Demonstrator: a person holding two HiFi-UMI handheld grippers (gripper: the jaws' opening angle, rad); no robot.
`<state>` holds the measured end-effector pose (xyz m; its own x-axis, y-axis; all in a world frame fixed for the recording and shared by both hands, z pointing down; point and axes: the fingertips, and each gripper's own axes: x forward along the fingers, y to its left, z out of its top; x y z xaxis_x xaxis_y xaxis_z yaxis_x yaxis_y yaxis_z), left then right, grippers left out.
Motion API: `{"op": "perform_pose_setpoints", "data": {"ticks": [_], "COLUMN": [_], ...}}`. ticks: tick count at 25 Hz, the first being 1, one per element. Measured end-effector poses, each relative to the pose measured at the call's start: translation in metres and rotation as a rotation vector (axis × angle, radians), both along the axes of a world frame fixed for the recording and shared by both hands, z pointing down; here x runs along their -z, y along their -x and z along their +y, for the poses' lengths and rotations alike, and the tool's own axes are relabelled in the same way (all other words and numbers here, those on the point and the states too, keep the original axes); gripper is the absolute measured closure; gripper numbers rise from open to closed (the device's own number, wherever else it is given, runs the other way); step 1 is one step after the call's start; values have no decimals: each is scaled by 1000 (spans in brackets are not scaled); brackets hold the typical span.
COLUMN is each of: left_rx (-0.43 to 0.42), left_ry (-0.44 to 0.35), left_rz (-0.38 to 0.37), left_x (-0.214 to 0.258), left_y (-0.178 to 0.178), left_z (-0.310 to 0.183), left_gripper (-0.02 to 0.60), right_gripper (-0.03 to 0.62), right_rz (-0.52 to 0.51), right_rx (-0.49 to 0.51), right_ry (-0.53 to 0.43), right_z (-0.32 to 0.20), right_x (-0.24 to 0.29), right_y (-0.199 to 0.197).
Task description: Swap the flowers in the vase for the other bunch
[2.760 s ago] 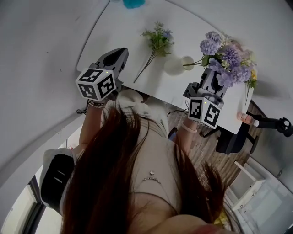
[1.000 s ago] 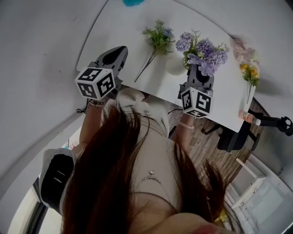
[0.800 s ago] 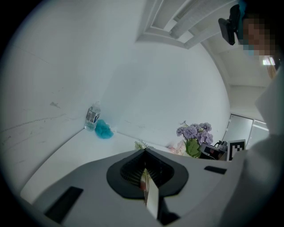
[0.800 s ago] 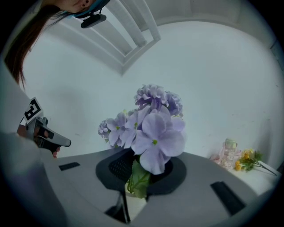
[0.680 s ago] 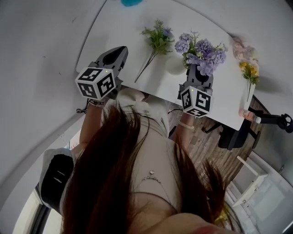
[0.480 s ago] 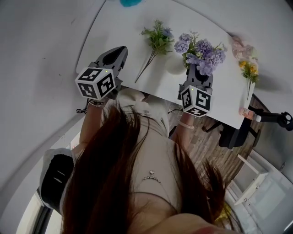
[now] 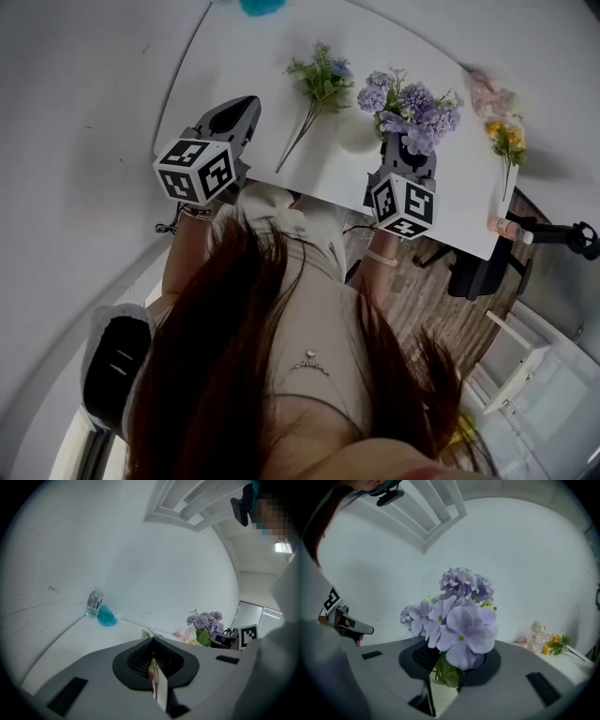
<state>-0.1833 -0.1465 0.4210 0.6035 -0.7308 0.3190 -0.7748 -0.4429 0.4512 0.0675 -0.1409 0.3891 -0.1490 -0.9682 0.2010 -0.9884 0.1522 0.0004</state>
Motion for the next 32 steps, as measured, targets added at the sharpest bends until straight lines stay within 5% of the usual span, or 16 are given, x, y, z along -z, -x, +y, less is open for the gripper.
{"op": "perform_pose_setpoints", "data": {"ticks": [17, 32], "left_rx": [-48, -2], "left_ry": [1, -2], "left_rz": [19, 20], "left_x": [-3, 2], "left_y": [-23, -19], "left_z": [-16, 11], "left_gripper": [577, 577], "right_gripper": [447, 419], "right_rz": [3, 18], "right_rx": [34, 64], "right_ry": [79, 111], "right_z": [-2, 13], "right_x": [0, 2], "right_y": [-2, -1]}}
